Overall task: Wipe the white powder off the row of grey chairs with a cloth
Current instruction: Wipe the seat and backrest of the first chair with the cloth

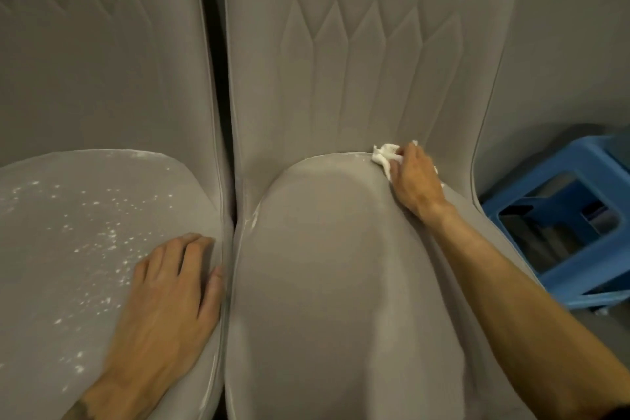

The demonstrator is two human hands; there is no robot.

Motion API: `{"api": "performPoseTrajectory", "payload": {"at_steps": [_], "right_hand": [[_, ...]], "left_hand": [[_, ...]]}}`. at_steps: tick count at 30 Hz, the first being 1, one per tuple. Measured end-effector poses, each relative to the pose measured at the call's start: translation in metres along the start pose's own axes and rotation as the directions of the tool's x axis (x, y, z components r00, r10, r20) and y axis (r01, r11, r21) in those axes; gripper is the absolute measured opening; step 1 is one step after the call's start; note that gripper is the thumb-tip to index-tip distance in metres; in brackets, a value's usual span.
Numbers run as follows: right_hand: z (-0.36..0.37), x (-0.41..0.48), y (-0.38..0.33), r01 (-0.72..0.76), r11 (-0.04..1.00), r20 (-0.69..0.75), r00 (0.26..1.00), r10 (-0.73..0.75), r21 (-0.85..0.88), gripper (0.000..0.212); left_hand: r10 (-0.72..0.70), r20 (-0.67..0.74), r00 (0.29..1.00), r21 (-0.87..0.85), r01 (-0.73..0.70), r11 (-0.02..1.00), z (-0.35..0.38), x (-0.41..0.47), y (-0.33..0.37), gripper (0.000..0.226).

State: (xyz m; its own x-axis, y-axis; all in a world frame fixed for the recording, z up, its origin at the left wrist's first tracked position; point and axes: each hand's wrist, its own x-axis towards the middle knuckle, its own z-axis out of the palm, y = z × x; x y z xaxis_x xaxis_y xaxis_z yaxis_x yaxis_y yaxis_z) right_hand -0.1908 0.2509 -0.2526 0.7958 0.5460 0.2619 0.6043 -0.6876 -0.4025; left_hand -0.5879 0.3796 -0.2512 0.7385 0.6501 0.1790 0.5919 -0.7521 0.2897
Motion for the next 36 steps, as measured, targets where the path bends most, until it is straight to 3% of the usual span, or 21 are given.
{"api": "performPoseTrajectory", "payload": {"at_steps": [3,7,10,15,19,22,26,28,33,36], "right_hand": [[0.005,0.0,0.002,-0.094,0.995,-0.042,0.995,0.093,-0.028,0.033],[0.016,0.013,-0.023,0.039,0.999,0.076,0.996,-0.039,0.0,0.03],[0.004,0.01,-0.004,0.114,0.993,0.124,0.986,-0.11,-0.026,0.029],[0.004,-0.002,0.009,-0.02,0.997,0.01,1.0,0.02,-0.073,0.03],[0.018,0.012,-0.011,0.165,0.986,0.161,0.974,-0.162,-0.006,0.037],[0.004,0.016,0.016,0.277,0.961,0.229,0.934,-0.275,0.024,0.044],[0.003,0.014,0.029,0.21,0.977,0.148,0.966,-0.212,0.03,0.036],[0.014,0.02,0.007,0.21,0.977,0.152,0.965,-0.212,0.03,0.041],[0.016,0.023,-0.01,0.416,0.905,0.258,0.868,-0.425,0.092,0.05],[0.006,0.022,0.02,0.332,0.94,0.183,0.923,-0.34,0.072,0.05]], "left_hand": [[0.009,-0.025,1.0,0.01,-0.009,1.0,0.003,0.001,-0.001,0.05],[0.044,-0.04,0.998,0.04,-0.042,0.998,0.005,0.002,-0.002,0.052],[0.069,-0.06,0.996,0.062,-0.065,0.996,0.008,0.002,-0.003,0.053],[0.064,-0.074,0.995,0.056,-0.06,0.997,0.01,0.004,-0.003,0.054],[0.055,-0.044,0.998,0.056,-0.053,0.997,0.011,0.002,-0.004,0.052],[0.046,-0.047,0.998,0.04,-0.045,0.998,0.008,0.001,-0.003,0.051],[0.023,-0.032,0.999,0.056,-0.021,0.998,0.008,0.002,-0.001,0.048],[0.015,-0.022,1.0,0.064,-0.014,0.998,0.007,0.001,0.0,0.047],[0.006,0.0,1.0,0.073,-0.005,0.997,0.006,0.001,0.0,0.05],[-0.002,0.004,1.0,0.082,0.002,0.997,0.007,0.001,0.0,0.05]]}}
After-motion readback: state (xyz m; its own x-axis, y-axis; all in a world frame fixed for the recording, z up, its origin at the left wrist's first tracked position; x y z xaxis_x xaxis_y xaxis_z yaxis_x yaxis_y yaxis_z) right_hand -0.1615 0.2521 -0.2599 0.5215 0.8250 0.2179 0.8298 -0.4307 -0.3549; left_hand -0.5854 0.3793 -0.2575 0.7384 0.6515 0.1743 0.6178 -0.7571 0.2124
